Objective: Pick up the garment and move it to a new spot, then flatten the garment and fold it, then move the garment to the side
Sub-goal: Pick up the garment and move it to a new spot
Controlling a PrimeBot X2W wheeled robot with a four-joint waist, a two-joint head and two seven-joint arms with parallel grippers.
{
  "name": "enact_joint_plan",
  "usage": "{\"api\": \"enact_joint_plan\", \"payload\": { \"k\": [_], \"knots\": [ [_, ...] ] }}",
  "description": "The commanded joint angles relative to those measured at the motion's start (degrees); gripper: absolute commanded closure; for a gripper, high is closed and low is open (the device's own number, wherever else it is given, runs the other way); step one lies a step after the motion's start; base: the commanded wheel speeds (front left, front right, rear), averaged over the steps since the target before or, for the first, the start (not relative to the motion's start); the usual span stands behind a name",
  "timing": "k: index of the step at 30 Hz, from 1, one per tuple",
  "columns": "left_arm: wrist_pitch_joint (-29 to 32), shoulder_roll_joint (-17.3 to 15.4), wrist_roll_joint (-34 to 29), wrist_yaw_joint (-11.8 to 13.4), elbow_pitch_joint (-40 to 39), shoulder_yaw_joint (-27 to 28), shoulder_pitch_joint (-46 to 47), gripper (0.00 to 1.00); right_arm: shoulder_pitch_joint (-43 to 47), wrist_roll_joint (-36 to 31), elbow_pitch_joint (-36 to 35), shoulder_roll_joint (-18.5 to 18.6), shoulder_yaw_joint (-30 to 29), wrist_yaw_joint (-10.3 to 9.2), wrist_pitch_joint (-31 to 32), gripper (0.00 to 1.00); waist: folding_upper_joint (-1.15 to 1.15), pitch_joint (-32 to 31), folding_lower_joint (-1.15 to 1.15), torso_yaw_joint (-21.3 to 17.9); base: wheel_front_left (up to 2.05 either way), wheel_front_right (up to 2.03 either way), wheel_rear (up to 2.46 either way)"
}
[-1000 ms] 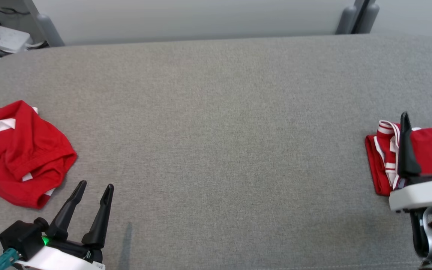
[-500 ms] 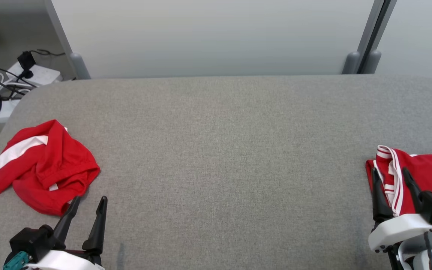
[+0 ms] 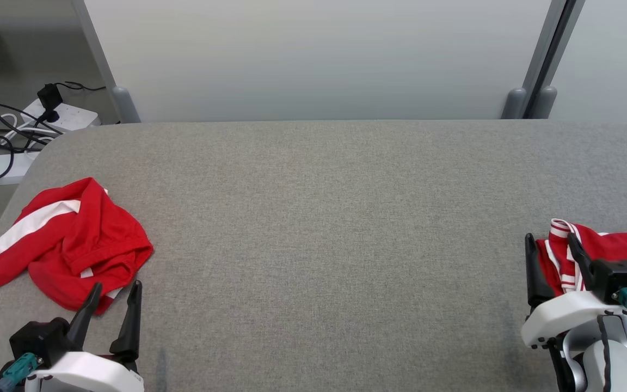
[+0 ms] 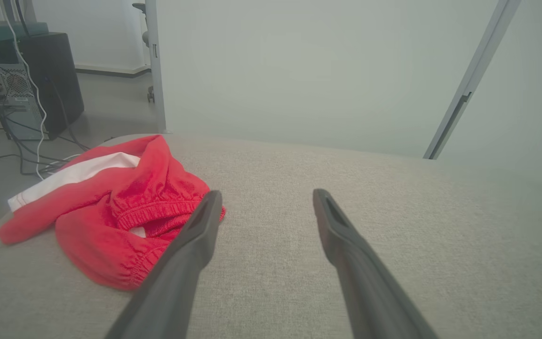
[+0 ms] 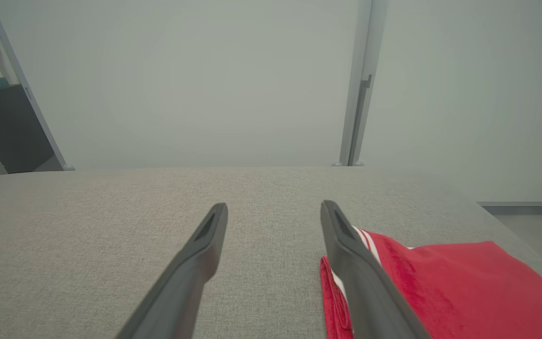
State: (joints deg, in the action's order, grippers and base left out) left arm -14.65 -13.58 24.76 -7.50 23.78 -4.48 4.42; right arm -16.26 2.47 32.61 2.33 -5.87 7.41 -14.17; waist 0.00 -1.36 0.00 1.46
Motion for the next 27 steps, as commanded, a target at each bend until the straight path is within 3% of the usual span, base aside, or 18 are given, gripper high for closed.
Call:
{"api": "enact_joint_plan", "payload": {
  "k": [1,14,19,27],
  "knots": [
    [-0.3,-1.5,-0.2,0.0,-0.7,2.2,4.1,0.0,-2.6,-0.5,-0.7,0.5,1.7,0.08,-0.8,0.0,0.0,0.1,0.0,0.0,0.0,0.0,0.0],
    [-0.3,-1.4,-1.4,0.0,0.1,3.3,4.6,0.0,-2.9,-1.1,-1.5,0.5,3.5,0.08,-0.8,0.0,0.0,0.3,0.0,1.6,0.0,0.0,0.0],
    [-0.3,-1.2,-1.9,0.0,0.4,4.6,4.5,0.0,-3.0,-0.6,-1.8,0.5,5.6,0.08,-0.8,0.0,0.0,0.6,0.0,5.7,0.0,0.0,0.0],
    [-0.3,-2.2,-1.9,0.0,2.4,7.1,4.9,0.0,-4.8,1.8,-0.7,0.5,10.8,0.08,-0.8,0.0,0.0,1.3,0.0,15.4,0.0,0.0,0.0]
  ]
}}
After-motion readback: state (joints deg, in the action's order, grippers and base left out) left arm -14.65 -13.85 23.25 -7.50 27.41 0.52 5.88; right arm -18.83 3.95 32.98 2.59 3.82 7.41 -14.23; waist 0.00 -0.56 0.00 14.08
